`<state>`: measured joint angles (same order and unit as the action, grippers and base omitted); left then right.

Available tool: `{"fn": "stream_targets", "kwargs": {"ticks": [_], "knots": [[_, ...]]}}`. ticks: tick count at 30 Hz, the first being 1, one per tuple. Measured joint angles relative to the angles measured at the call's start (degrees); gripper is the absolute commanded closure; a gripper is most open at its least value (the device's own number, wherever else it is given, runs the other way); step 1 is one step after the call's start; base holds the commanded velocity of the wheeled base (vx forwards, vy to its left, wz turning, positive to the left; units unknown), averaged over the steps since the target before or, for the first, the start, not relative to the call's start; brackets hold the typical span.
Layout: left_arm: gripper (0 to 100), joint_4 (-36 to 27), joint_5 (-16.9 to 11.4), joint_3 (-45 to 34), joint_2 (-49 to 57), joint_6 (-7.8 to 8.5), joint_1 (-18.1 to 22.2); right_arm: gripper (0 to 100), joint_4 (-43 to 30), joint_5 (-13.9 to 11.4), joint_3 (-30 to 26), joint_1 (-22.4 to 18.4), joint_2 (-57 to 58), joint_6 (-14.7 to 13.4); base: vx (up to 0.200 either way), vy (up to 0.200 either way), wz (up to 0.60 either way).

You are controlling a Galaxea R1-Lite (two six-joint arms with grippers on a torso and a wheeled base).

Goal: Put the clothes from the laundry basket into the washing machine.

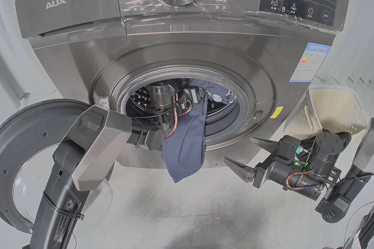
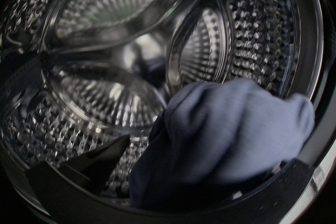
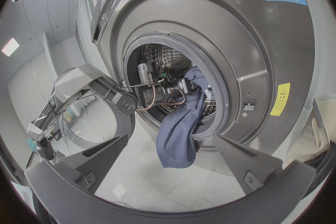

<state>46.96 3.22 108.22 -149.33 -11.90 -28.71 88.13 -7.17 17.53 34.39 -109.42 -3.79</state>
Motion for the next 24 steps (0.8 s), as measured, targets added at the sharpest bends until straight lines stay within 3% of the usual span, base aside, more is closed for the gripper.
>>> {"fn": "stream_targets", "kwargs": {"ticks": [6, 10, 18, 24], "knots": [[0, -3.8, 0.1, -8.9, 2.8, -0.77, 0.0, 0, 0.0, 0.0, 0.0, 0.0, 0.0, 0.0, 0.000, 0.000, 0.00], [0, -5.3, -1.5, -15.5, 5.5, -0.61, 0.0, 0, 0.0, 0.0, 0.0, 0.0, 0.0, 0.0, 0.000, 0.000, 0.00], [0, -5.8, -6.3, -25.9, 9.6, 3.23, -1.2, 0, 0.0, 0.0, 0.0, 0.1, 0.0, 0.0, 0.000, 0.000, 0.00], [0, -5.7, -6.9, -27.5, 10.0, 5.33, -2.0, 0, 0.0, 0.0, 0.0, 0.4, 0.0, 0.0, 0.000, 0.000, 0.00]]}}
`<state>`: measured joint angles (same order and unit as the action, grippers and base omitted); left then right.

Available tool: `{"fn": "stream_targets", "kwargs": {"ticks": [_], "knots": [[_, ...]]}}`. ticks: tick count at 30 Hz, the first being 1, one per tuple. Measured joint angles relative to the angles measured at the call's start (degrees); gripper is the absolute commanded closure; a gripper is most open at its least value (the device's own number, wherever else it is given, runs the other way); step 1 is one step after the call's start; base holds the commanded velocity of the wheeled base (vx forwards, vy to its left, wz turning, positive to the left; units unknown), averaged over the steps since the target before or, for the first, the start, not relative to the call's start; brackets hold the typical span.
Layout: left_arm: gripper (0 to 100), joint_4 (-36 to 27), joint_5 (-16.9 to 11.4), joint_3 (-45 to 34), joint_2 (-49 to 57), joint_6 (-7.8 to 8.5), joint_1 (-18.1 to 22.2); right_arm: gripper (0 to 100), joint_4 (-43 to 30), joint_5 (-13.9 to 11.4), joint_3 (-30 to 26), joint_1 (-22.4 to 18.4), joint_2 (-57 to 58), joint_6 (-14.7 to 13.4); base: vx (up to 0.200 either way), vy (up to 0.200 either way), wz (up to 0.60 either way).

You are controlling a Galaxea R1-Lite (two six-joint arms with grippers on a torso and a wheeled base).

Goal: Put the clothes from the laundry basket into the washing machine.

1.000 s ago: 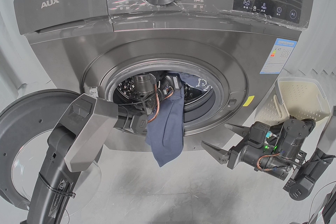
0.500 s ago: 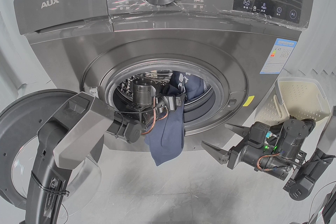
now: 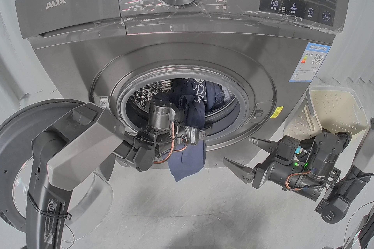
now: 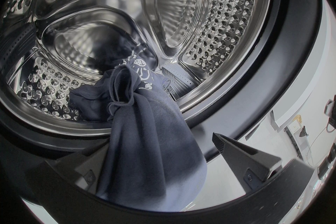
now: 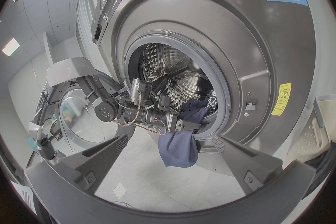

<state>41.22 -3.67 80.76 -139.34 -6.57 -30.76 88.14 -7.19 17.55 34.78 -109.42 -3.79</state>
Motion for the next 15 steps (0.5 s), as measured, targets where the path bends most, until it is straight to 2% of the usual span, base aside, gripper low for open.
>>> {"fn": "stream_targets", "kwargs": {"ticks": [3, 4, 15], "knots": [[0, 0.1, 0.2, 0.3, -0.4, 0.63, -0.1, 0, 0.0, 0.0, 0.0, 0.0, 0.0, 0.0, 0.000, 0.000, 0.00], [100, 0.1, 0.2, 0.5, -0.5, 0.91, -0.1, 0, 0.0, 0.0, 0.0, 0.0, 0.0, 0.0, 0.000, 0.000, 0.00], [100, -0.5, 0.5, 5.2, -2.6, 1.22, 0.7, 0, 0.1, 0.0, 0.1, 0.1, 0.0, 0.0, 0.000, 0.000, 0.00]]}}
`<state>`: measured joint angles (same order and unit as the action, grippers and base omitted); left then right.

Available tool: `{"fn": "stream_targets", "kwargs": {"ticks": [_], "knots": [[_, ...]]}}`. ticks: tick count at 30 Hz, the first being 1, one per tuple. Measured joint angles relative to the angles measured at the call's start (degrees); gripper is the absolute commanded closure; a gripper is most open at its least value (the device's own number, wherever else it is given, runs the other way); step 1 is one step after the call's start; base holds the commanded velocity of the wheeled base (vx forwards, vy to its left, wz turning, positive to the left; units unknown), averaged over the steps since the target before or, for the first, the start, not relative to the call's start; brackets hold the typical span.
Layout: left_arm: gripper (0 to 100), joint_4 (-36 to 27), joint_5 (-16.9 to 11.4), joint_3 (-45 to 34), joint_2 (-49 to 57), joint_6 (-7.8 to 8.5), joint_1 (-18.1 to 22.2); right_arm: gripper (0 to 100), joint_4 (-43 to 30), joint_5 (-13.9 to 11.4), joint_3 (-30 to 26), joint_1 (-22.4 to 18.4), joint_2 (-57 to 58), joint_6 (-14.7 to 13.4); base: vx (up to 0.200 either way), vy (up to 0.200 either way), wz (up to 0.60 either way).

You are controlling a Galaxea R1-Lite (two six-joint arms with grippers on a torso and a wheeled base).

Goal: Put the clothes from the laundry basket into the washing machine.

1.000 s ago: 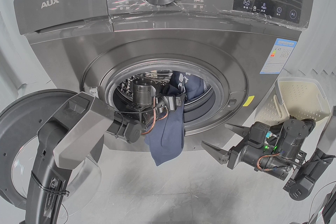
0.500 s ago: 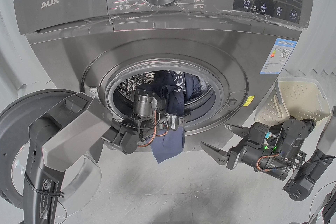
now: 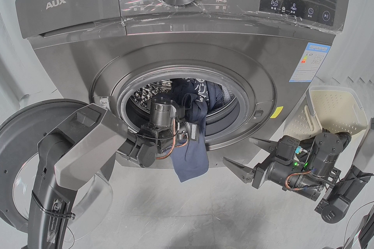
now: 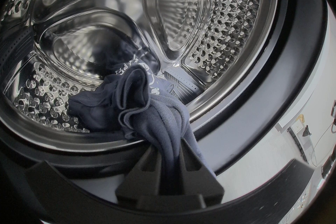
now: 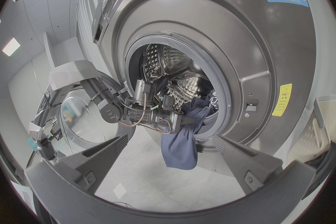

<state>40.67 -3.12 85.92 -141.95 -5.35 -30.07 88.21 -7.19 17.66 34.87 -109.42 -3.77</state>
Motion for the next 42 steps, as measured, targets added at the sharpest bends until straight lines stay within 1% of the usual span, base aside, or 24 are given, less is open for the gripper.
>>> {"fn": "stream_targets", "kwargs": {"ticks": [4, 7, 12, 16, 18, 19, 23, 27, 31, 34, 37, 42], "knots": [[100, 0.2, 0.2, 2.5, -0.4, -0.30, 0.0, 0, 0.0, 0.0, 0.1, 0.0, 0.0, 0.0, 0.000, 0.000, 0.00], [100, 0.5, 0.9, 5.0, -0.8, -0.83, 0.0, 0, 0.0, 0.0, 0.2, 0.0, 0.0, 0.0, 0.000, 0.000, 0.00], [100, 1.5, 3.8, 12.8, -2.2, -2.04, 0.4, 0, 0.0, 0.0, 0.2, 0.0, 0.0, 0.0, 0.000, 0.000, 0.00], [100, 2.2, 6.7, 21.2, -4.3, -2.80, 0.9, 0, 0.0, 0.0, 0.3, 0.0, 0.0, 0.0, 0.000, 0.000, 0.00], [100, 2.3, 8.6, 24.6, -5.8, -3.60, 1.3, 0, 0.0, 0.0, 0.3, 0.0, 0.0, 0.0, 0.000, 0.000, 0.00], [0, 2.2, 9.3, 25.6, -6.4, -3.93, 1.5, 0, 0.0, 0.0, 0.3, 0.0, 0.0, 0.0, 0.000, 0.000, 0.00], [0, 1.7, 9.8, 27.8, -8.0, -4.63, 1.8, 0, 0.0, 0.0, 0.4, 0.0, 0.0, 0.0, 0.000, 0.000, 0.00], [0, 0.6, 9.7, 26.5, -7.8, -4.90, 1.9, 0, 0.0, 0.0, 0.4, 0.0, 0.0, 0.0, 0.000, 0.000, 0.00], [0, -0.8, 9.0, 20.3, -5.6, -4.99, 1.6, 0, 0.0, 0.0, 0.4, 0.0, 0.0, 0.0, 0.000, 0.000, 0.00], [0, -2.4, 7.6, 14.1, -3.1, -4.90, 1.2, 0, 0.0, 0.0, 0.4, 0.0, 0.0, 0.0, 0.000, 0.000, 0.00], [0, -3.7, 5.9, 8.0, -0.4, -4.33, 0.4, 0, 0.0, 0.0, 0.3, 0.0, 0.0, 0.0, 0.000, 0.000, 0.00], [0, -4.8, 3.9, 1.5, 2.8, -2.12, -0.8, 0, 0.0, 0.0, 0.2, 0.0, 0.0, 0.0, 0.000, 0.000, 0.00]]}}
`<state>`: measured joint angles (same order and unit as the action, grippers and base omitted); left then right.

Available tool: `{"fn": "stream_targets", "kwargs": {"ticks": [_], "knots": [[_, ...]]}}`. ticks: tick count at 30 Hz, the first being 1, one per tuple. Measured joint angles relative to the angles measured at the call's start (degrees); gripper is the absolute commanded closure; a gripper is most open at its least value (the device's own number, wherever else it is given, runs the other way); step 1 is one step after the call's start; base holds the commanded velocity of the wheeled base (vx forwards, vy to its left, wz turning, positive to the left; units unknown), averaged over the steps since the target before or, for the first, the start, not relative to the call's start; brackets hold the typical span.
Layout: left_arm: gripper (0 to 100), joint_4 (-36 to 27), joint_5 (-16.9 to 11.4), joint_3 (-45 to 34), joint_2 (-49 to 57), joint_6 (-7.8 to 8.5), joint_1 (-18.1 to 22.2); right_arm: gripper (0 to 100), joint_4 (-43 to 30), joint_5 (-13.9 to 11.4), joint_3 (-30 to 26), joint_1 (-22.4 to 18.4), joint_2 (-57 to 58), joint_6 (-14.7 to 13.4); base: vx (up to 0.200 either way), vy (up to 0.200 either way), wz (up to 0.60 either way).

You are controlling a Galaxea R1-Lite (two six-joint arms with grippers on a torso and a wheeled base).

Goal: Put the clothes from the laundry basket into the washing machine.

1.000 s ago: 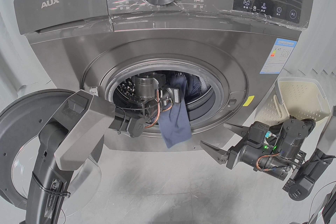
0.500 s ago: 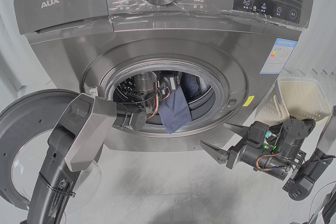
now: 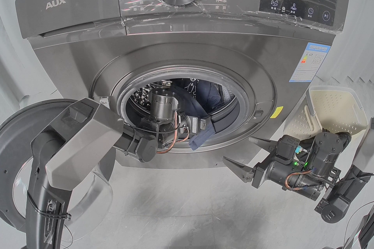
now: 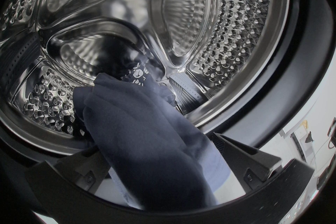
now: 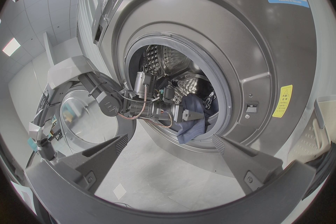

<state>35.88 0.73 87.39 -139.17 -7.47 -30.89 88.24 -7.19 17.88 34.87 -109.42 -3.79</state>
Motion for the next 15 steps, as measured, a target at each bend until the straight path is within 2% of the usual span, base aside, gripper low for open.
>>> {"fn": "stream_targets", "kwargs": {"ticks": [12, 13, 15], "knots": [[0, -0.1, -0.7, -1.0, -0.4, 1.32, -1.0, 0, 0.0, 0.0, 0.1, 0.1, 0.0, 0.0, 0.000, 0.000, 0.00], [100, -0.1, -0.7, -0.8, -0.7, 1.34, -1.0, 0, 0.0, 0.0, 0.1, 0.1, 0.0, 0.0, 0.000, 0.000, 0.00], [100, -0.2, -0.7, -0.1, -1.2, 1.35, -0.9, 0, 0.0, 0.0, 0.2, 0.1, 0.0, 0.0, 0.000, 0.000, 0.00]]}}
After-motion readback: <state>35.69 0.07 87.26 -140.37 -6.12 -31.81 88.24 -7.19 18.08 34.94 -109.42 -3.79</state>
